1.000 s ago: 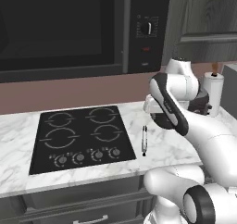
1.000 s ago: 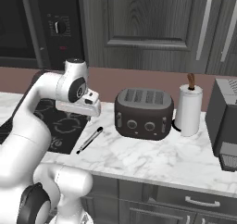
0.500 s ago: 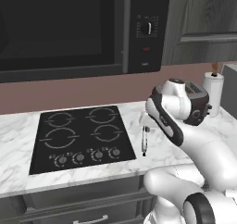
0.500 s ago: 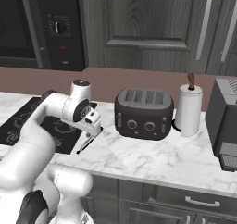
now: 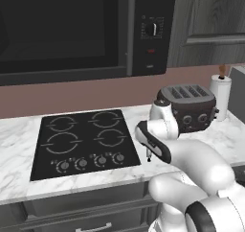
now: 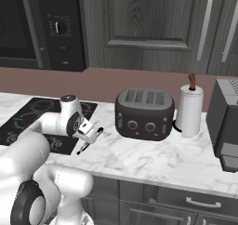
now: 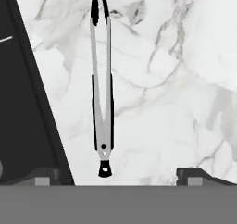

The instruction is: Pick up the tongs from the counter and place them near the plate next to the oven.

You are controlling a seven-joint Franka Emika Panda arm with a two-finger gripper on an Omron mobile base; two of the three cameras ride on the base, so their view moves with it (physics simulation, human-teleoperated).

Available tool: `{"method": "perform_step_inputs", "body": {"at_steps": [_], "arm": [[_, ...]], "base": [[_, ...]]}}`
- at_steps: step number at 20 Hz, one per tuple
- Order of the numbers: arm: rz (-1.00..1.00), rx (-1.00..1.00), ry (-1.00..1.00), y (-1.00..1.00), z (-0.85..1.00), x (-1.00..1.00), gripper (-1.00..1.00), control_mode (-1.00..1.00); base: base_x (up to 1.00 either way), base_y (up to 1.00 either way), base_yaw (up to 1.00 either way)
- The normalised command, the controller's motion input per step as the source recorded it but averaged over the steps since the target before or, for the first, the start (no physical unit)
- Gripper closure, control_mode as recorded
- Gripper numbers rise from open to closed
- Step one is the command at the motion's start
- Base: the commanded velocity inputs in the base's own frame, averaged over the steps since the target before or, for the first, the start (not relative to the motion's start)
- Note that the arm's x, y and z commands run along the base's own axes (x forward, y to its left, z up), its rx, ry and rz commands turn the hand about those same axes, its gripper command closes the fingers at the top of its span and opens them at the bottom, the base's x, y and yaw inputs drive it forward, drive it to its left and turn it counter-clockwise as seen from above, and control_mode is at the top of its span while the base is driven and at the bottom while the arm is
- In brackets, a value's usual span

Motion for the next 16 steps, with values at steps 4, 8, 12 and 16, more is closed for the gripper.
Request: {"method": "perform_step_inputs", "body": {"at_steps": [4, 8, 12, 16], "arm": [[-0.01, 0.0, 0.02, -0.06, -0.24, 0.49, -1.0, -1.0], [0.0, 0.0, 0.06, -0.06, -0.21, 0.51, -1.0, -1.0], [0.0, -0.03, 0.0, 0.0, -0.36, 0.48, -1.0, -1.0], [0.0, 0.0, 0.0, 0.0, -0.32, 0.52, -1.0, -1.0]], "base": [[0.0, 0.0, 0.0], [0.0, 0.0, 0.0], [0.0, 0.0, 0.0], [0.0, 0.0, 0.0]]}}
